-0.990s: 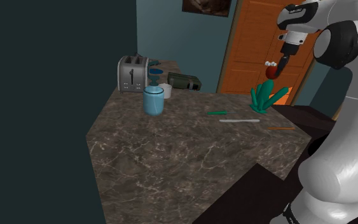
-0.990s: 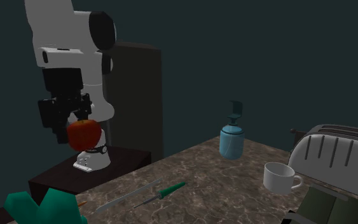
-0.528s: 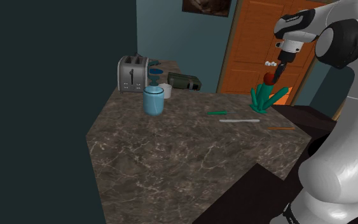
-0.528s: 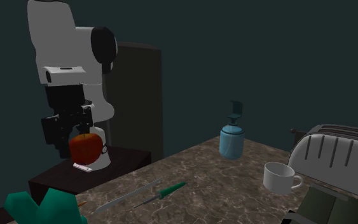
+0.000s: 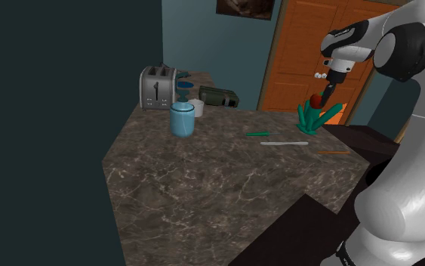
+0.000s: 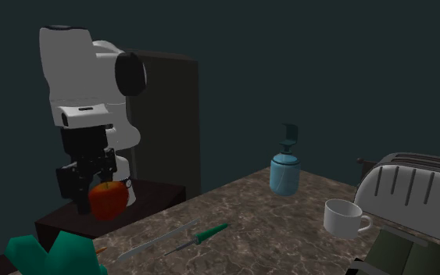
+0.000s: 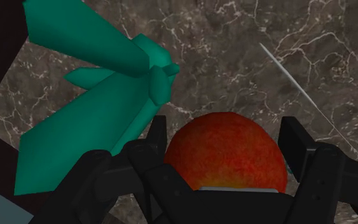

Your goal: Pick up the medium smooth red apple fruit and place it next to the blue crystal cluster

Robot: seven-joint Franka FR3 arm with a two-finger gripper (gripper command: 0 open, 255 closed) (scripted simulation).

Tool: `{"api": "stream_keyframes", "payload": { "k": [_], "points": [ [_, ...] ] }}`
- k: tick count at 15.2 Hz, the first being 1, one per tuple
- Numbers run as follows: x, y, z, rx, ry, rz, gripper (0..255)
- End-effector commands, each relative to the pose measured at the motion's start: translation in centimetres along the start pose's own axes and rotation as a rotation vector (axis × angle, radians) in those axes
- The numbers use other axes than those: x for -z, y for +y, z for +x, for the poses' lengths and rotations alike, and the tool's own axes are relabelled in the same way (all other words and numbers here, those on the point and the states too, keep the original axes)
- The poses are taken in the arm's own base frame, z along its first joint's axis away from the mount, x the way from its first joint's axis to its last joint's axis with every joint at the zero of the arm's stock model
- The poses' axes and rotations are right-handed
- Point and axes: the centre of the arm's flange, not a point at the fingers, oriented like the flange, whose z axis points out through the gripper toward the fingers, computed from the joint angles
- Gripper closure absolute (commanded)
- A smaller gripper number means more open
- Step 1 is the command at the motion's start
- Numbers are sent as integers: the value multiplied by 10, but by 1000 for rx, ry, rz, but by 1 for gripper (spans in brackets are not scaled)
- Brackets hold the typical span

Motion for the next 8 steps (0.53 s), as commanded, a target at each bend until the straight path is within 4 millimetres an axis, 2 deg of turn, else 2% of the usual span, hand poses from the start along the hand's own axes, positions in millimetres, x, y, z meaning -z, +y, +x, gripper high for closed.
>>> {"api": "stream_keyframes", "payload": {
  "k": [1,8],
  "points": [
    [-11,-1,-1,0,0,0,255],
    [-48,-2,-3,0,0,0,255]
  ]
}}
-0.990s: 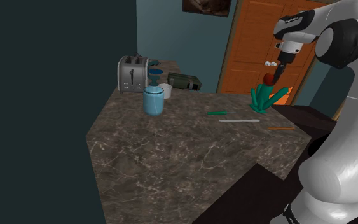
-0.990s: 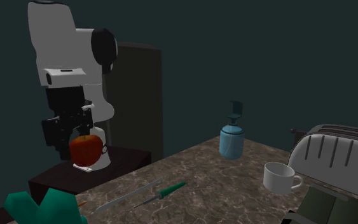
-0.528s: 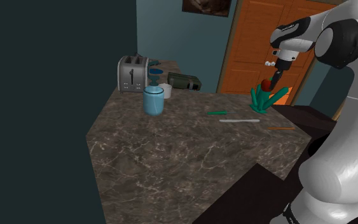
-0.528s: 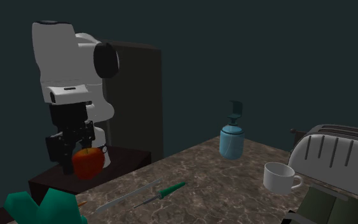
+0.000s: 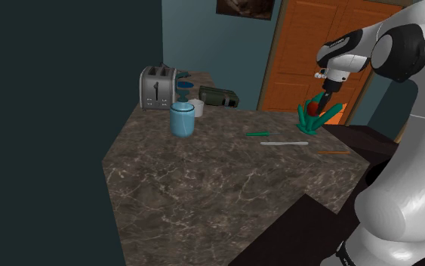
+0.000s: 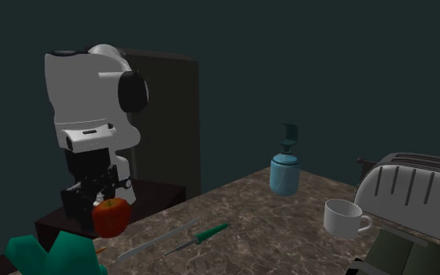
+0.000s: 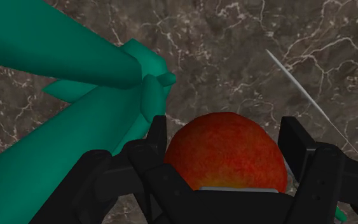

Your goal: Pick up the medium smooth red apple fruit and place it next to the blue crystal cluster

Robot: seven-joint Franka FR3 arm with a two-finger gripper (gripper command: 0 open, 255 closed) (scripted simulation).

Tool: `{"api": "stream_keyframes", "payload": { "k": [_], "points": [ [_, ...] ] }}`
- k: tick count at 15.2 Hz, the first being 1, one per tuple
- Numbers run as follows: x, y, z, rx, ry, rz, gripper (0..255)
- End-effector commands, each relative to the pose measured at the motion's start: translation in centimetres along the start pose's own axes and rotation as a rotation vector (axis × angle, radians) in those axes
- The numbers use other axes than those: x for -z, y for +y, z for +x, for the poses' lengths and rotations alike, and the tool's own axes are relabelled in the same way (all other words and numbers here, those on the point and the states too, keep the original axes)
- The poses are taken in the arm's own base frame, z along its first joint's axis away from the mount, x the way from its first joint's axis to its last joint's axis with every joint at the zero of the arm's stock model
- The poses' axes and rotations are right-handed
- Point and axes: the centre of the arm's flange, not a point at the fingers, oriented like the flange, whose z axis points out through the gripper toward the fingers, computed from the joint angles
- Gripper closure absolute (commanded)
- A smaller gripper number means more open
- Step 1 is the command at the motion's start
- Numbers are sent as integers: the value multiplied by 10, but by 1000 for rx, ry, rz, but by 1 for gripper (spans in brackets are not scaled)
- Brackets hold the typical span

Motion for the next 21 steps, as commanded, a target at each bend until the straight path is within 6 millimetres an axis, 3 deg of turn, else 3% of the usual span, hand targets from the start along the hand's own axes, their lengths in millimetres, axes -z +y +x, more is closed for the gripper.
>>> {"api": "stream_keyframes", "payload": {
  "k": [1,21],
  "points": [
    [-12,-1,-2,0,0,-1,255],
    [-117,-4,-8,0,0,-1,255]
  ]
}}
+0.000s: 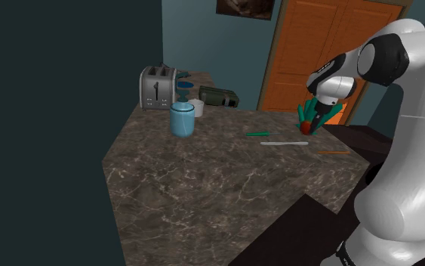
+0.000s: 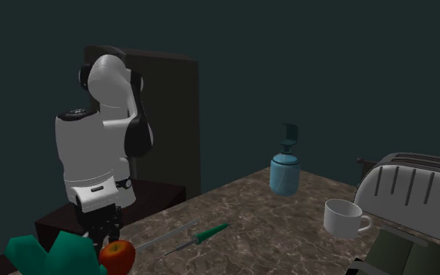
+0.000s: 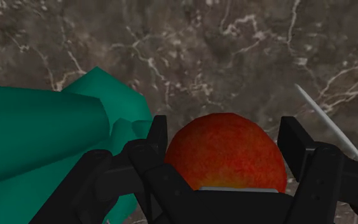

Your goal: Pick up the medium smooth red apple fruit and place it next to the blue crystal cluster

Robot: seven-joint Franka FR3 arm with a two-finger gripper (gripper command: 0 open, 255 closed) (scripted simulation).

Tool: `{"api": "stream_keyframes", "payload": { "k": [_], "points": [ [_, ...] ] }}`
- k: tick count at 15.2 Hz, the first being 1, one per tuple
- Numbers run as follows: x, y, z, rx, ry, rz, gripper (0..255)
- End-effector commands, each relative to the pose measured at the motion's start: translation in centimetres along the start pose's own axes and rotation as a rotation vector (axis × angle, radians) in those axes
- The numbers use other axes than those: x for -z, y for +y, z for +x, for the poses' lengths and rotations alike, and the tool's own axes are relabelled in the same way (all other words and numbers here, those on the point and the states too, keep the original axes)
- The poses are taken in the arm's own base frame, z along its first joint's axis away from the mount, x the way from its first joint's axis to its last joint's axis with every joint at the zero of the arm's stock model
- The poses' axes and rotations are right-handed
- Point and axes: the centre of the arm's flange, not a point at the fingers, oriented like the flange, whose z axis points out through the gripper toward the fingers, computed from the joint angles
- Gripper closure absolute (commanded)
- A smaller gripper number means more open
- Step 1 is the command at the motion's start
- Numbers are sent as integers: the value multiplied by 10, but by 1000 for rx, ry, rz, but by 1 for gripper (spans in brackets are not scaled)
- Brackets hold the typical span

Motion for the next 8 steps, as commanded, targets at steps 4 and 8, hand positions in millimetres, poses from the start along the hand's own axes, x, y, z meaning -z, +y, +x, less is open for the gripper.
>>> {"api": "stream_keyframes", "payload": {
  "k": [4,8],
  "points": [
    [-18,-1,-1,0,0,0,255],
    [-18,-1,-1,0,0,0,255]
  ]
}}
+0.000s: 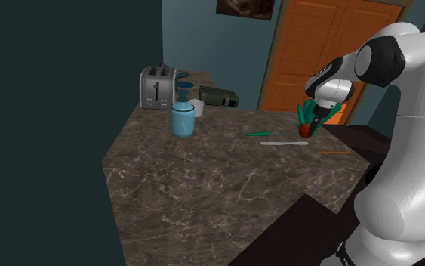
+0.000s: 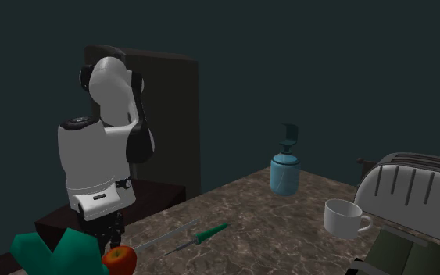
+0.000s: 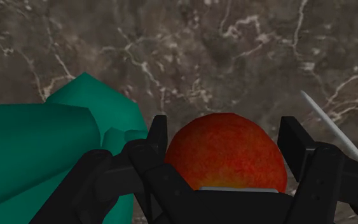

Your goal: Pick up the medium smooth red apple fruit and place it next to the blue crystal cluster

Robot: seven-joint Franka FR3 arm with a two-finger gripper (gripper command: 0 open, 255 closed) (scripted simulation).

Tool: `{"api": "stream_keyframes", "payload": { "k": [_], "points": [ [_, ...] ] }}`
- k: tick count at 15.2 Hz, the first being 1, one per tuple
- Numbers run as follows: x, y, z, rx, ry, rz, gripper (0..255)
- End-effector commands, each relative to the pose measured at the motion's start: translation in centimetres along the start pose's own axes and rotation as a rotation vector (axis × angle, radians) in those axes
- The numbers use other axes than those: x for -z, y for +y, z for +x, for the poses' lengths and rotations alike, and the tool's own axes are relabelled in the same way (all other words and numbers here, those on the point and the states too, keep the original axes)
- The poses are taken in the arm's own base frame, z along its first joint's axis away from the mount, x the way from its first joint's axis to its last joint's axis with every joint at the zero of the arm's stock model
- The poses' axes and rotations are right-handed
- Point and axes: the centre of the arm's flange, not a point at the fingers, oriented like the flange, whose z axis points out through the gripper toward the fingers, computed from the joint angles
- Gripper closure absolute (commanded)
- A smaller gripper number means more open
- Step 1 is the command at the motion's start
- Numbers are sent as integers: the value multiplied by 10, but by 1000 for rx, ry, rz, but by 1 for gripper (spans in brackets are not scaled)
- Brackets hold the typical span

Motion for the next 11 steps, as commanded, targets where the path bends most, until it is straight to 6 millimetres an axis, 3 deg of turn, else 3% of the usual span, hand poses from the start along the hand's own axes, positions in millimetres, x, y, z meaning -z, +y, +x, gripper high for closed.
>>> {"api": "stream_keyframes", "payload": {
  "k": [1,2,3,8,11],
  "points": [
    [-1,1,-1,-1,-1,0,255],
    [-1,1,-1,-1,-1,0,255],
    [-1,1,0,-1,-1,0,0],
    [-1,1,-1,-1,-1,0,0],
    [38,1,-1,-1,-1,0,0]
  ]
}}
